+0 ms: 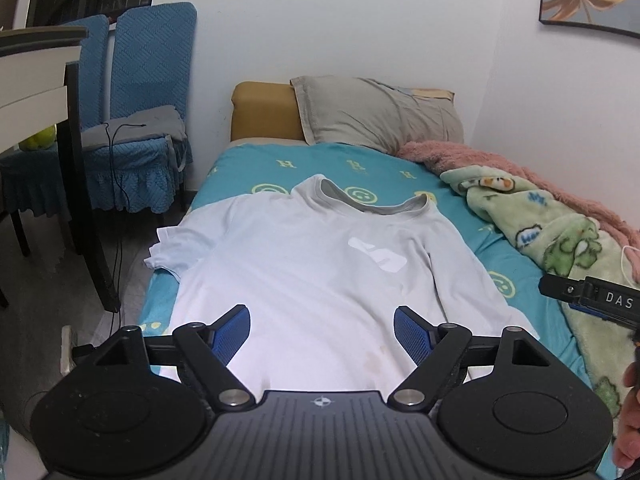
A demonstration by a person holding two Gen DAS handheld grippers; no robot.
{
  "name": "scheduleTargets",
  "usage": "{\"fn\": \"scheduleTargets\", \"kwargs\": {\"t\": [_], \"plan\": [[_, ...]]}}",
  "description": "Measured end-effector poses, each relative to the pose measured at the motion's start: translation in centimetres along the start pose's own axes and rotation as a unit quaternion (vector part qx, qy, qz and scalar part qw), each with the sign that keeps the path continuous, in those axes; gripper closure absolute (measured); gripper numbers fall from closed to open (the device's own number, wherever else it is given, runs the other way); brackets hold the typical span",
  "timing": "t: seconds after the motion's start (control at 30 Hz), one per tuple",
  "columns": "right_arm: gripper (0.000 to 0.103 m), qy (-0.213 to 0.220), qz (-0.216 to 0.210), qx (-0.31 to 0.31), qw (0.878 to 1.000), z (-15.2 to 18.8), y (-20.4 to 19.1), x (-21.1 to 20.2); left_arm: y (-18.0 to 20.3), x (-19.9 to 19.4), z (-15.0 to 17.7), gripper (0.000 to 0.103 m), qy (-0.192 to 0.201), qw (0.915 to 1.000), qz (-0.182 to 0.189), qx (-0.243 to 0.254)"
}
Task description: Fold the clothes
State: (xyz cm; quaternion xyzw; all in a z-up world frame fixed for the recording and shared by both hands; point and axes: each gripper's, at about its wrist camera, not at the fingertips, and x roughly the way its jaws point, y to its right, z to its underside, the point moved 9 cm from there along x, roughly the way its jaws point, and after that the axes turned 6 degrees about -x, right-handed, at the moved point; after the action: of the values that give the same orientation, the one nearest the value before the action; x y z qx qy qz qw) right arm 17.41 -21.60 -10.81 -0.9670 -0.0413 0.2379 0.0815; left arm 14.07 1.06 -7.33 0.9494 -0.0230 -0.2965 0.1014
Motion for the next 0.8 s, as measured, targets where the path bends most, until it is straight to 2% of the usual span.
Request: {"fn": "scheduleTargets", "kwargs": {"t": [0.13,0.17,0.2,0.27,0.57,0.67,0.73,0.77,0.8], "plan": [[0.044,0.029,-0.001,0.001,1.0,-0.5,0.0,-0.4,-0.6,0.4,-0.1,0.022,-0.003,1.0,-0.002,-0.006],[0.037,0.036,0.001,0.003,0.999,-0.7,0.1,-0.4,-0.8,0.4,-0.1,0.022,-0.005,1.0,-0.003,-0.007],[0.022,0.039,0.004,0.005,0.999,-0.8,0.3,-0.3,-0.9,0.5,0.0,0.022,-0.006,1.0,-0.003,-0.007],[0.013,0.042,0.012,0.014,0.999,-0.9,0.8,0.0,-0.9,0.6,0.1,0.022,-0.009,0.9999,-0.003,-0.005],[0.013,0.017,0.008,0.038,0.999,-0.5,2.6,1.6,-0.3,1.3,0.5,0.021,-0.012,0.9998,-0.005,0.017],[0.013,0.009,-0.002,0.069,0.998,-1.3,4.8,2.8,-0.4,1.7,0.8,0.021,-0.016,0.9997,-0.009,0.018],[0.013,-0.014,0.014,0.081,0.997,-1.4,7.4,4.6,-0.6,2.0,1.0,0.021,-0.02,0.9996,-0.011,0.016],[0.018,-0.026,0.022,0.087,0.996,-1.4,8.7,5.5,-0.7,2.2,1.0,0.021,-0.021,0.9996,-0.013,0.016],[0.031,-0.039,0.03,0.092,0.995,-1.4,10.0,6.4,-0.9,2.4,0.9,0.021,-0.02,0.9996,-0.015,0.015]]}}
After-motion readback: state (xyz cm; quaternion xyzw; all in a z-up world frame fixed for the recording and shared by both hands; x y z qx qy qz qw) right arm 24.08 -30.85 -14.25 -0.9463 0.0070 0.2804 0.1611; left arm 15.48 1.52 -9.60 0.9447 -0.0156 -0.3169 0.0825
